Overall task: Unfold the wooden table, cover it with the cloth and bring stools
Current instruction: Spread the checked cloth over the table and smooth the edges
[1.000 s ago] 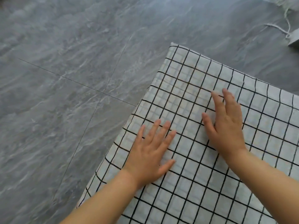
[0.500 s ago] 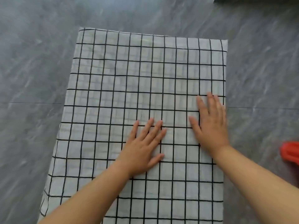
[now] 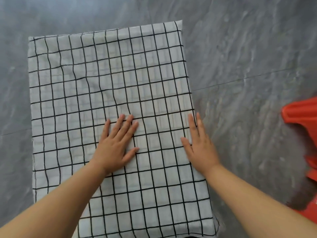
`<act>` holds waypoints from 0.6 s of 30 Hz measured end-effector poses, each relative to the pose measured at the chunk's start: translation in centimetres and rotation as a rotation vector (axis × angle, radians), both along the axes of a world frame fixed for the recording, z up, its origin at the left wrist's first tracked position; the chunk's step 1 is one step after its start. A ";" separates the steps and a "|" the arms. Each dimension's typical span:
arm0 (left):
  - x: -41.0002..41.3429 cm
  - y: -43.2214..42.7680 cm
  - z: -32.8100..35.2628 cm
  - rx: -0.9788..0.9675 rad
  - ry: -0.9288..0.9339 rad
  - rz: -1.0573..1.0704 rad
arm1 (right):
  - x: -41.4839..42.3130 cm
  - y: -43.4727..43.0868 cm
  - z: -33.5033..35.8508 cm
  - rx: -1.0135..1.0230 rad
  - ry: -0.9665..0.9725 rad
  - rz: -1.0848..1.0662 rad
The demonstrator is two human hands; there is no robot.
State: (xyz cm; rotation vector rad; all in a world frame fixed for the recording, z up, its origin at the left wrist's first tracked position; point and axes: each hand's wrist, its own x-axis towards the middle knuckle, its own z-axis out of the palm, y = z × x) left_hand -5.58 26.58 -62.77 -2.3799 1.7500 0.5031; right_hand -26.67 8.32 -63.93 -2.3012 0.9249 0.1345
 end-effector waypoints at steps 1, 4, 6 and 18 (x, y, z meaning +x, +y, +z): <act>-0.1 0.1 0.1 0.010 -0.002 0.001 | -0.2 0.2 0.1 0.019 -0.010 -0.011; -0.2 0.0 0.2 0.039 -0.019 -0.001 | -0.4 0.1 0.2 0.026 -0.007 -0.008; -0.3 -0.1 0.3 0.040 -0.012 -0.002 | -0.5 -0.1 0.1 0.036 0.010 -0.007; -0.6 0.6 0.6 0.036 -0.010 -0.040 | -0.3 0.1 1.4 -0.159 0.086 0.122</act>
